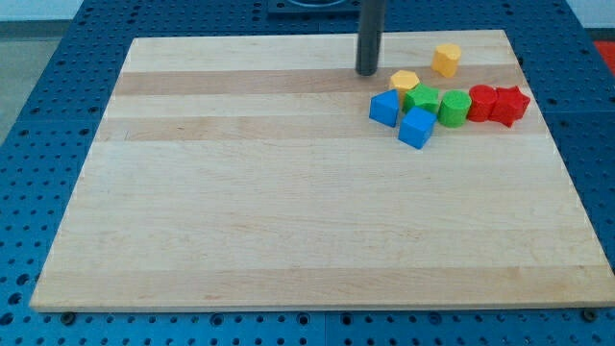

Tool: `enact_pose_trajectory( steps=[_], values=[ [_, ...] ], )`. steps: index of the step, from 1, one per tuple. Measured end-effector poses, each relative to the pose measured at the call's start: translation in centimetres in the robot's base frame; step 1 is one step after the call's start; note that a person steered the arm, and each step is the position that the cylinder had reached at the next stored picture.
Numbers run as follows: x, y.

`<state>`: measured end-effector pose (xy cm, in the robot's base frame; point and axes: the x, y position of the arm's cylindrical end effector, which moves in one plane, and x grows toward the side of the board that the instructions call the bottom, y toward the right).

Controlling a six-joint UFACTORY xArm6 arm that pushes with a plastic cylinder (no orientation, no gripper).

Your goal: Move the blue triangle to the left side of the yellow hexagon

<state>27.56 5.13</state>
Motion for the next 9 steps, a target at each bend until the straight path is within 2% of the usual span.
enact_pose_trajectory(
  steps=[1, 2, 4, 5, 6, 8, 9],
  values=[
    [0.6, -3.2],
    [4.0, -4.8],
    [10.2, -5.0],
    [11.9, -4.8],
    [11.6, -2.0],
    [11.6, -1.4],
    [11.2, 1.3]
  ],
)
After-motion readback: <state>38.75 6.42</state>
